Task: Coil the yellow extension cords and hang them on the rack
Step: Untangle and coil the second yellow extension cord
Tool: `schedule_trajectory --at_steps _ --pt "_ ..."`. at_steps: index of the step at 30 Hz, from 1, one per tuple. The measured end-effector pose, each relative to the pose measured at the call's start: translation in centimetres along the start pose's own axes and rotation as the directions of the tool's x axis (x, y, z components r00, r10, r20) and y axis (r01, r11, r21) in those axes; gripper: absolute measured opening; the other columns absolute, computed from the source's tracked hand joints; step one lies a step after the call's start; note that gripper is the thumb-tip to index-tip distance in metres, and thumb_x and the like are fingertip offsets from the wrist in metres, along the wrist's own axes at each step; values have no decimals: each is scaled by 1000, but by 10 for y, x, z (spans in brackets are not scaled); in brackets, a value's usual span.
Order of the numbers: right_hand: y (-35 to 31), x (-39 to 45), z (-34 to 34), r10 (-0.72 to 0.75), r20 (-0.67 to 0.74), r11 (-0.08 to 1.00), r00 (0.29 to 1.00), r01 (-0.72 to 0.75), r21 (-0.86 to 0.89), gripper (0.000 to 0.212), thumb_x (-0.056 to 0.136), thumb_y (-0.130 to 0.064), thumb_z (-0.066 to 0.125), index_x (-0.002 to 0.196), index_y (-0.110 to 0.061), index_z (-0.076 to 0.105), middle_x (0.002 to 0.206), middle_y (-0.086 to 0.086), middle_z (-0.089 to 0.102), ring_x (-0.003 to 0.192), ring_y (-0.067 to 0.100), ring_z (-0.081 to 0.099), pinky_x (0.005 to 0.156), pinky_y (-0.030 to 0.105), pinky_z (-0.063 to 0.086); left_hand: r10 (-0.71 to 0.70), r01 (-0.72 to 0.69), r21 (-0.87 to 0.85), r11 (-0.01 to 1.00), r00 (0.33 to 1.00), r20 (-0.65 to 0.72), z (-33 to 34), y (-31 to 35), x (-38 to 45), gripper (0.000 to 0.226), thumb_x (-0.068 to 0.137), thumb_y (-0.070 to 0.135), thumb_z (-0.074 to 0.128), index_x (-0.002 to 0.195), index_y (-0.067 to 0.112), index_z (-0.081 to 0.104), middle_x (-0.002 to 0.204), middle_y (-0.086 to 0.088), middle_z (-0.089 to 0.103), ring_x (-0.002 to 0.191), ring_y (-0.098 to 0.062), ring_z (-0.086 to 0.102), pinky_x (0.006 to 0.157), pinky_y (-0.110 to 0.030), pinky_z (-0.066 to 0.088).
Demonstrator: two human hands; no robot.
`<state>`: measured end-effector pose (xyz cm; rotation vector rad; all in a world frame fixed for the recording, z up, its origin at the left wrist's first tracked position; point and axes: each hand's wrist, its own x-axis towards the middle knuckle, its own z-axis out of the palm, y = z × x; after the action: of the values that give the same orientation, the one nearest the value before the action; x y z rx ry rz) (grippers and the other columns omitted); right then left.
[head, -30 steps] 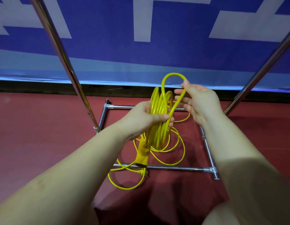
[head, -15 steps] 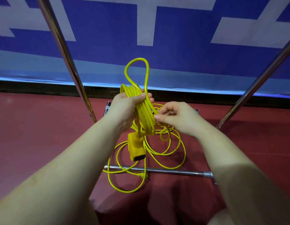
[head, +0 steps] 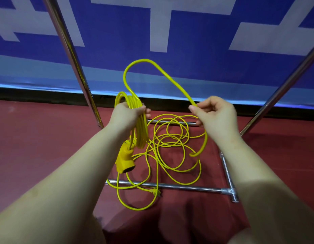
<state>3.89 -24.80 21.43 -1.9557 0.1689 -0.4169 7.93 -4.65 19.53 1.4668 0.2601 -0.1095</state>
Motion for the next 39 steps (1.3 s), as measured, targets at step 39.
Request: schedule_trajectory --at_steps 39 --pt "7 11 -9 144 27 961 989 -133 -241 43 65 -58 74 71 -24 49 66 -10 53 65 10 51 64 27 42 -112 109 38 993 824 556 27 2 -38 14 95 8 48 86 7 58 64 -3 67 53 -12 63 51 -26 54"
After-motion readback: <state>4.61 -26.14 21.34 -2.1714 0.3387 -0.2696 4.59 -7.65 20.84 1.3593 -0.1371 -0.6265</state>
